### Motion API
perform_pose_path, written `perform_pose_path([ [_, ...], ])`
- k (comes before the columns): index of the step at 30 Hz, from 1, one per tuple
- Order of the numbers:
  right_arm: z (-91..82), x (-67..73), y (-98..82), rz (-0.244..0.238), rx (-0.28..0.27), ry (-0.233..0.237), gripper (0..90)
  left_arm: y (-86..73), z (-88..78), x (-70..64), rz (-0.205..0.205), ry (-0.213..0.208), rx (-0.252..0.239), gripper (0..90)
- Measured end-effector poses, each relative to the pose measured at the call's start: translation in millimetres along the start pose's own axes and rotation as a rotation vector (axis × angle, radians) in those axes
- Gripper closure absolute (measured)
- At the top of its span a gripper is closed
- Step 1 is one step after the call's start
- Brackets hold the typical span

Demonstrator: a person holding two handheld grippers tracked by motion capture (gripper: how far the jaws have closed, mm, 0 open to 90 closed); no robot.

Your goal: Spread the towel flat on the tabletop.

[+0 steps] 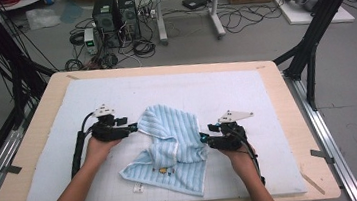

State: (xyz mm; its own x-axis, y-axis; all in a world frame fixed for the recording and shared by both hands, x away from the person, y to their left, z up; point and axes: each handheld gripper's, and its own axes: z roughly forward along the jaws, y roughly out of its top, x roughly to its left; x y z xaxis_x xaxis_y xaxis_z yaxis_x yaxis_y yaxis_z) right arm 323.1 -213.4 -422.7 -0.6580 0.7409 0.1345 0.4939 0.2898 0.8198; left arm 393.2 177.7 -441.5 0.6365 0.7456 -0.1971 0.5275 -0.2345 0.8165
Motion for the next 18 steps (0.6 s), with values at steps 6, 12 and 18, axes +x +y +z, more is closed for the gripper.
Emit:
perform_pose_path([
  [6,-3.9,-4.4,-0.8,0.027,-0.017,-0.019,44.0,10.2,24.5,-10.2,0.052,0.034,0.051,40.5],
  [12,-4.9,-6.5,-1.5,0.027,-0.017,-0.029,42.0,9.1,31.9,-15.1,0.138,0.096,0.095,50.7],
  [18,-4.2,-6.6,-1.8,0.027,-0.012,-0.031,41.1,10.5,18.5,-1.3,0.117,0.093,0.104,81.6],
])
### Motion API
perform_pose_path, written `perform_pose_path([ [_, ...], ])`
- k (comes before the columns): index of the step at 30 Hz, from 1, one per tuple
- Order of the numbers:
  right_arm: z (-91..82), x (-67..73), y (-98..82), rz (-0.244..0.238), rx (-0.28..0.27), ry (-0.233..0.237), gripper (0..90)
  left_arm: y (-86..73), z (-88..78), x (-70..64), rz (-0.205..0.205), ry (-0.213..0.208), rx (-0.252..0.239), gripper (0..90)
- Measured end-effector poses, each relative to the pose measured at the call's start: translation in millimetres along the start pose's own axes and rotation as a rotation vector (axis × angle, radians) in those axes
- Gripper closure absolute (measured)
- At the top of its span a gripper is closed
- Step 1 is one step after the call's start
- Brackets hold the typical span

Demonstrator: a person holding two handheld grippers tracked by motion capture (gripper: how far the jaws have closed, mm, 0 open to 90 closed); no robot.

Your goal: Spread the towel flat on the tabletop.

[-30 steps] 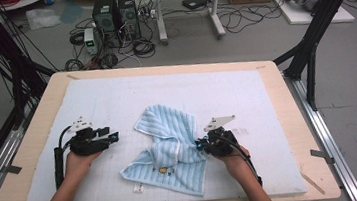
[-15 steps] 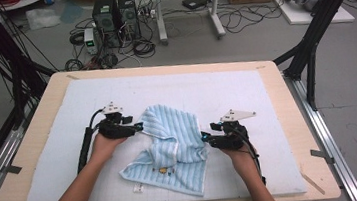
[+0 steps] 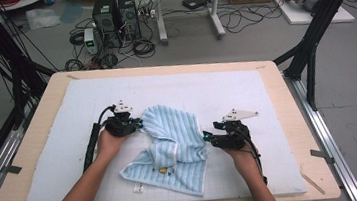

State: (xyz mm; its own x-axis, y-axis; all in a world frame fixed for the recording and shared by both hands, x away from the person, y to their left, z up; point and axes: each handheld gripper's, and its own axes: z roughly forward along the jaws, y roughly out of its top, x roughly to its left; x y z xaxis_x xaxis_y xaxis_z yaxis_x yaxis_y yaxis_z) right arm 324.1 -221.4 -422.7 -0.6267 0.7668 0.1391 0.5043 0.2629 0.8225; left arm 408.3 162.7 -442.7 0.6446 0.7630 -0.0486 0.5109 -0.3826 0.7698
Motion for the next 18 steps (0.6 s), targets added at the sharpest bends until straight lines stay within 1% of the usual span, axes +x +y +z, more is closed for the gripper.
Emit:
perform_pose_path([
  [1,0.1,0.3,-0.1,0.003,0.003,0.001,41.1,-0.5,-2.9,5.5,-0.017,0.005,-0.010,81.8],
  [3,0.9,0.3,0.0,-0.001,0.001,-0.001,41.1,-2.0,-8.5,16.5,-0.052,0.036,-0.035,81.8],
  [5,1.9,0.6,0.2,-0.002,0.002,0.001,41.2,-3.7,-12.5,30.2,-0.094,0.059,-0.053,81.8],
  [6,2.8,0.9,0.3,-0.001,0.005,0.003,41.1,-5.3,-13.8,37.2,-0.123,0.076,-0.071,81.8],
  [7,3.8,1.3,0.3,-0.002,0.008,0.001,41.2,-7.0,-14.7,44.1,-0.158,0.091,-0.076,81.8],
  [9,5.6,1.9,0.3,-0.005,0.014,0.000,41.1,-10.2,-15.1,53.2,-0.194,0.105,-0.070,81.3],
  [11,6.5,2.6,0.4,-0.007,0.015,-0.001,41.2,-12.0,-15.0,55.4,-0.219,0.098,-0.070,76.9],
  [12,6.6,2.7,0.6,-0.008,0.013,-0.001,41.2,-11.8,-14.9,54.8,-0.225,0.102,-0.071,71.5],
  [13,6.7,2.3,0.7,-0.008,0.008,-0.001,41.2,-11.2,-15.2,53.7,-0.232,0.103,-0.076,63.9],
  [14,6.8,1.7,1.0,-0.007,0.003,-0.002,41.2,-10.3,-16.1,52.7,-0.233,0.104,-0.083,58.0],
  [15,7.4,-0.6,2.2,0.007,-0.008,-0.005,41.4,-9.4,-17.6,51.3,-0.228,0.106,-0.092,50.4],
  [16,7.4,-0.6,2.2,0.007,-0.008,-0.005,41.4,-8.4,-19.3,49.8,-0.226,0.104,-0.100,50.4],
  [17,7.7,-2.3,3.7,0.009,-0.010,-0.010,41.5,-7.6,-20.8,48.6,-0.229,0.098,-0.105,47.3],
  [18,7.9,-3.5,5.0,0.009,-0.016,-0.015,42.2,-6.9,-23.6,46.2,-0.224,0.093,-0.115,45.8],
])
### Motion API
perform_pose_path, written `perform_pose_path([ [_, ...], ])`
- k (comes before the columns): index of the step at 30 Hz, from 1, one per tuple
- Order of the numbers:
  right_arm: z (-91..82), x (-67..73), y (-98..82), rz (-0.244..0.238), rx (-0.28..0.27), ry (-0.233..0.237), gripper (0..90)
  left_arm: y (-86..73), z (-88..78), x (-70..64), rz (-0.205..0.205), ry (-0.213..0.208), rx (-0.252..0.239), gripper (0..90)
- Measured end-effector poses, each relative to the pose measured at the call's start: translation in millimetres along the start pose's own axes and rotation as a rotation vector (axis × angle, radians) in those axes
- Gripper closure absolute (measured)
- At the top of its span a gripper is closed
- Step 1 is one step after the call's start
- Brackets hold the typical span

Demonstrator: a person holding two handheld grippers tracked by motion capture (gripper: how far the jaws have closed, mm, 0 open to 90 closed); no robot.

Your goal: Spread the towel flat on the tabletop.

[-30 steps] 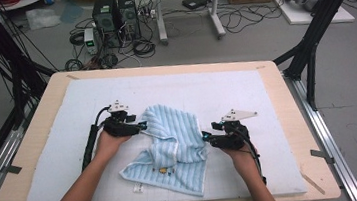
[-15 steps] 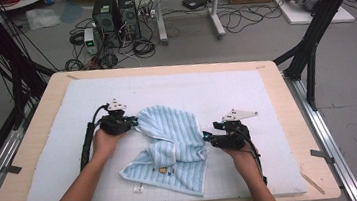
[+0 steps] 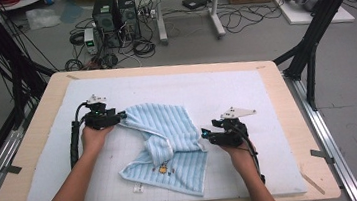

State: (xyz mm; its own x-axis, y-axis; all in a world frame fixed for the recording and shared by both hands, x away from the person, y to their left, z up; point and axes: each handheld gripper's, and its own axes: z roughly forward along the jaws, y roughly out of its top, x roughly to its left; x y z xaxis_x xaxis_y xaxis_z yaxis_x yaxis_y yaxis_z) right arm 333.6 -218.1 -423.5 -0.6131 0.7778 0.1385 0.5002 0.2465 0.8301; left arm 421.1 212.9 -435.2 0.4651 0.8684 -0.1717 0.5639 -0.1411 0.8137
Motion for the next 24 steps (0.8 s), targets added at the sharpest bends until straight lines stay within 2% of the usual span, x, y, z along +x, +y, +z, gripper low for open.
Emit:
perform_pose_path([
  [2,2.2,-4.4,5.8,0.008,-0.018,-0.007,43.3,-1.5,-6.1,-3.6,0.020,-0.001,-0.033,45.7],
  [4,13.1,-10.8,17.6,0.006,-0.031,-0.021,47.1,-4.6,-11.7,-5.6,0.027,-0.019,-0.049,45.6],
  [6,19.2,-12.7,22.1,0.002,-0.032,-0.024,47.9,-8.2,-16.3,-7.3,0.038,-0.036,-0.056,45.6],
  [7,26.2,-13.6,26.8,0.004,-0.020,-0.024,48.1,-9.1,-17.8,-8.1,0.038,-0.050,-0.047,45.2],
  [9,43.2,-14.8,35.3,0.008,0.005,-0.011,49.5,-12.2,-21.6,-9.9,0.048,-0.059,-0.075,44.5],
  [10,52.1,-13.8,39.6,0.011,0.018,-0.001,49.6,-13.6,-23.0,-10.2,0.049,-0.062,-0.080,44.7],
  [11,68.9,-7.4,47.3,-0.023,0.033,0.016,50.9,-15.2,-23.8,-10.0,0.047,-0.071,-0.083,44.7],
  [12,68.9,-7.4,47.3,-0.023,0.033,0.016,50.9,-17.0,-24.3,-9.7,0.046,-0.079,-0.085,44.7],
  [15,92.0,4.2,56.3,-0.064,0.066,0.031,53.4,-22.1,-24.1,-5.5,0.044,-0.088,-0.081,44.8],
  [19,116.4,13.1,62.4,-0.077,0.118,0.077,59.4,-21.8,-28.4,-0.9,0.024,-0.092,-0.104,44.5],
  [24,135.4,17.0,60.7,-0.067,0.157,0.067,57.0,-23.2,-32.5,5.6,0.004,-0.085,-0.105,43.7],
])
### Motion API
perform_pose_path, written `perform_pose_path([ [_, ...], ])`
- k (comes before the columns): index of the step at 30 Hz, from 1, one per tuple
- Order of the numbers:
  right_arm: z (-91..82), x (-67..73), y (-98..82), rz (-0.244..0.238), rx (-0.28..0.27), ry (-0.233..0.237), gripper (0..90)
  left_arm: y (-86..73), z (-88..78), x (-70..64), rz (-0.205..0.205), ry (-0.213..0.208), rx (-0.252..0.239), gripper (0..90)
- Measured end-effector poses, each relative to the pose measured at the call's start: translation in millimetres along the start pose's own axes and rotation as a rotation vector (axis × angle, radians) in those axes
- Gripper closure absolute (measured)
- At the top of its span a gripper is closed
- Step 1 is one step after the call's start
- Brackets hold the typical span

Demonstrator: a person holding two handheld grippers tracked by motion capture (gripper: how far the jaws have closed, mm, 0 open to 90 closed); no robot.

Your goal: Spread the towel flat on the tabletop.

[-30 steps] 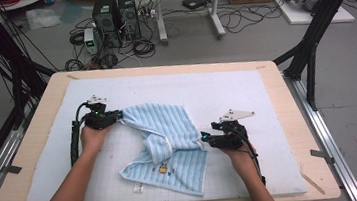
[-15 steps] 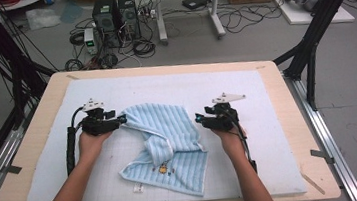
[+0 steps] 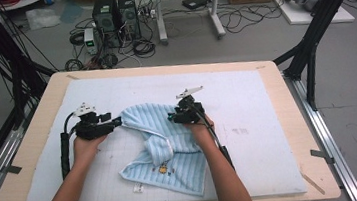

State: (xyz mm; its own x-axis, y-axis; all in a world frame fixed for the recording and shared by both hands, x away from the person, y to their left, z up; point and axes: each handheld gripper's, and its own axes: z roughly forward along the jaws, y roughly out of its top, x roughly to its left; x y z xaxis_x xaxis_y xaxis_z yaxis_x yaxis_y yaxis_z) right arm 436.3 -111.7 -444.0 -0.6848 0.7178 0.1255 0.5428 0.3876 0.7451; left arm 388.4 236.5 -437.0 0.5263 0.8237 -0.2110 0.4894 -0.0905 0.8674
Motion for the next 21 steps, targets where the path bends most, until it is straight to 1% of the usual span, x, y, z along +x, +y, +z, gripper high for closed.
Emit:
perform_pose_path([
  [1,1.9,-0.3,-0.3,0.005,0.000,-0.002,57.9,-0.2,-0.8,0.3,-0.004,0.002,-0.001,43.7],
  [2,2.4,-0.9,-0.2,0.005,-0.003,-0.004,62.3,-0.4,-1.4,0.8,-0.001,0.003,-0.002,43.7],
  [3,2.3,-1.2,-0.3,0.000,0.000,-0.007,70.7,-0.8,-1.9,1.3,-0.004,0.004,-0.003,43.8],
  [4,1.7,-0.8,-0.7,-0.003,0.006,-0.005,81.5,-1.3,-2.3,1.8,-0.006,0.005,-0.001,43.8],
  [6,-0.3,1.8,-0.9,-0.029,0.005,0.007,86.0,-3.1,-3.1,3.3,-0.007,0.004,0.001,44.2],
  [7,-1.9,4.5,-0.9,-0.040,-0.005,0.018,86.3,-3.7,-3.5,4.3,-0.007,0.006,0.005,44.2],
  [9,-6.6,10.1,-0.2,-0.050,-0.032,0.067,86.4,-4.4,-4.3,5.4,-0.014,0.007,0.002,44.2],
  [11,-12.9,18.8,1.1,-0.097,-0.045,0.109,86.3,-3.9,-5.6,5.9,-0.018,0.010,-0.008,44.2],
  [12,-15.7,23.8,0.9,-0.113,-0.055,0.152,86.3,-3.6,-6.3,6.4,-0.014,0.012,-0.010,44.3],
  [13,-17.3,33.7,0.9,-0.163,-0.036,0.237,86.1,-3.4,-6.4,6.5,-0.018,0.011,-0.015,44.5],
  [14,-17.3,33.7,0.9,-0.163,-0.036,0.237,86.1,-3.4,-6.7,6.6,-0.022,0.011,-0.016,44.5],
  [16,-15.3,44.4,-0.3,-0.208,0.002,0.285,86.1,-3.4,-6.8,6.9,-0.021,0.013,-0.014,44.5],
  [17,-14.1,49.6,-1.1,-0.229,0.033,0.290,86.0,-3.3,-6.9,6.5,-0.026,0.012,-0.015,44.5],
  [18,-11.7,53.4,-1.9,-0.251,0.050,0.302,86.0,-3.1,-7.1,6.5,-0.024,0.013,-0.018,44.4],
  [20,-5.7,58.8,-5.0,-0.264,0.096,0.343,85.8,-2.9,-7.6,6.7,-0.024,0.015,-0.020,44.4],
  [21,-2.6,61.5,-7.3,-0.269,0.114,0.350,85.2,-2.9,-7.5,6.9,-0.024,0.014,-0.021,44.5],
])
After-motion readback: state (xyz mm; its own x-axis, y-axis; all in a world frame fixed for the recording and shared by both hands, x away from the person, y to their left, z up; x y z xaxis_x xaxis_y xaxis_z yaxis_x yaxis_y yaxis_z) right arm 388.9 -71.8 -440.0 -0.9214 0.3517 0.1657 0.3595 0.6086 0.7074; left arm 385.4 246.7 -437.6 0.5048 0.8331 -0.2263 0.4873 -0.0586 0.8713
